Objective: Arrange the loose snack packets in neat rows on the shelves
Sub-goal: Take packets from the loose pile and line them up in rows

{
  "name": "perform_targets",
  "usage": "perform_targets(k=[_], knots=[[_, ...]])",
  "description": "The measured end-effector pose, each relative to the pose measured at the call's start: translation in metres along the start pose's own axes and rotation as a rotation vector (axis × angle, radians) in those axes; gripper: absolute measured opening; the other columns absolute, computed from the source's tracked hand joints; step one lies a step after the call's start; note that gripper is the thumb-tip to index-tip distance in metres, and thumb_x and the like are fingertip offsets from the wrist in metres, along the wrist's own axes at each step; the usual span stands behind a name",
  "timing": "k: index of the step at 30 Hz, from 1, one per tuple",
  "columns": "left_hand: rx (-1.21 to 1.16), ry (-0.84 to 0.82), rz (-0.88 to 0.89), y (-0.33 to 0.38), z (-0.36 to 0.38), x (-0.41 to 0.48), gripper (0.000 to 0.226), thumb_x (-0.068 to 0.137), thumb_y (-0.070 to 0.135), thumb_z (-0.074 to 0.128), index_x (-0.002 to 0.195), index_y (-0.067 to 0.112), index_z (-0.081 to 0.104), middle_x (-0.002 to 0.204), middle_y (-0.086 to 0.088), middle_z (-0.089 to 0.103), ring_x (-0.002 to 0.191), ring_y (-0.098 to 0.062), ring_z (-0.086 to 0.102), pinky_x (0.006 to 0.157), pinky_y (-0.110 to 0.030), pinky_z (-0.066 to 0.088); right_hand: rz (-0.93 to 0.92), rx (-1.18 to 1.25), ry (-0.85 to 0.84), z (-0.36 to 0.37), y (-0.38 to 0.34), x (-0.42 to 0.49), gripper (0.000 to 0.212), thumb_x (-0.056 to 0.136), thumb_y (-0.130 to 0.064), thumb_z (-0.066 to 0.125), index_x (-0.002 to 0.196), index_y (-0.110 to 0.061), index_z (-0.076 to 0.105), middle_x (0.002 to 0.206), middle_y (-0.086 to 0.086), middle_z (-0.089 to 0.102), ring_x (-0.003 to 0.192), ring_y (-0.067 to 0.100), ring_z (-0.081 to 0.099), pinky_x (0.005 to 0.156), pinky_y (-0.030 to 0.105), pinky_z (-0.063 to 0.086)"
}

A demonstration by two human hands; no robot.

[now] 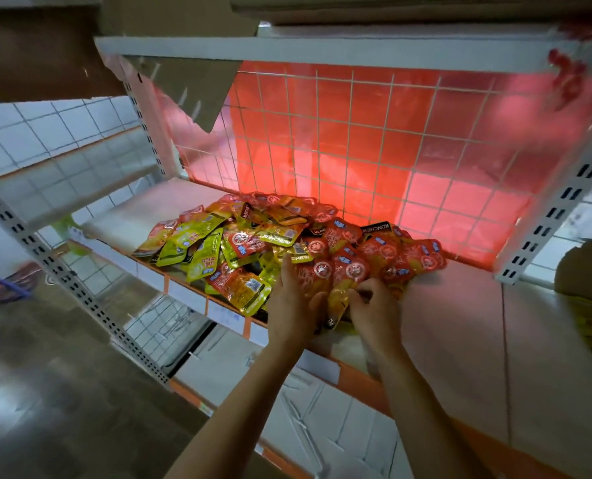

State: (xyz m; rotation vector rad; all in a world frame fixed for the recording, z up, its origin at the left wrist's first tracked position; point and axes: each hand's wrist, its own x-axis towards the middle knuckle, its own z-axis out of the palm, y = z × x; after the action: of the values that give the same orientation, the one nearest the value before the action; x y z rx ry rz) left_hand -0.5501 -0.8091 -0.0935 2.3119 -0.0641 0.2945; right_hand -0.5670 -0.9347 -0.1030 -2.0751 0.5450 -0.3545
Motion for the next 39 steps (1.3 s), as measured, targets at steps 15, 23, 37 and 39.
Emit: perform_targets(k=[15,23,37,39], knots=[[-0.654,-0.407,-0.164,0.064,0.063,-0.023,0.013,0.083,0.017,0.074,0.093,0.021,0.067,0.087,0.006,0.071,0.077,-0.007,0.063,0.071,-0.026,0.051,0.185,0.176,0.453,-0.110,0.047,-0.022,0.027,0.096,-0.017,0.050,0.120,-0.013,0.062,0.115,0.008,0.066,0.096,0.020,0.062,0.086,0.039,0.053],[-0.631,-0.572,-0.103,0.129,0.096,-0.068,0.014,0.089,0.019,0.067,0.077,0.027,0.067,0.079,0.009,0.070,0.076,-0.010,0.065,0.067,-0.021,0.052,0.293,0.188,0.606,-0.182,0.088,-0.048,0.030,0.097,-0.031,0.052,0.119,-0.012,0.061,0.105,0.001,0.063,0.079,0.007,0.055,0.057,0.016,0.039],[-0.662,-0.910,-0.154,0.268,0.171,-0.242,0.012,0.087,0.011,0.066,0.077,0.017,0.068,0.089,-0.015,0.072,0.088,-0.034,0.070,0.083,-0.052,0.057,0.389,0.149,0.784,-0.370,0.193,-0.148,0.012,0.088,-0.018,0.057,0.087,-0.012,0.067,0.072,0.001,0.064,0.057,0.003,0.055,0.040,0.008,0.035],[-0.648,-0.931,-0.140,0.288,0.186,-0.269,0.015,0.088,0.011,0.066,0.074,0.018,0.067,0.084,-0.012,0.072,0.085,-0.033,0.070,0.082,-0.049,0.057,0.401,0.121,0.818,-0.398,0.208,-0.166,0.012,0.087,-0.018,0.060,0.092,-0.011,0.068,0.071,-0.003,0.061,0.059,0.002,0.053,0.043,0.008,0.034]])
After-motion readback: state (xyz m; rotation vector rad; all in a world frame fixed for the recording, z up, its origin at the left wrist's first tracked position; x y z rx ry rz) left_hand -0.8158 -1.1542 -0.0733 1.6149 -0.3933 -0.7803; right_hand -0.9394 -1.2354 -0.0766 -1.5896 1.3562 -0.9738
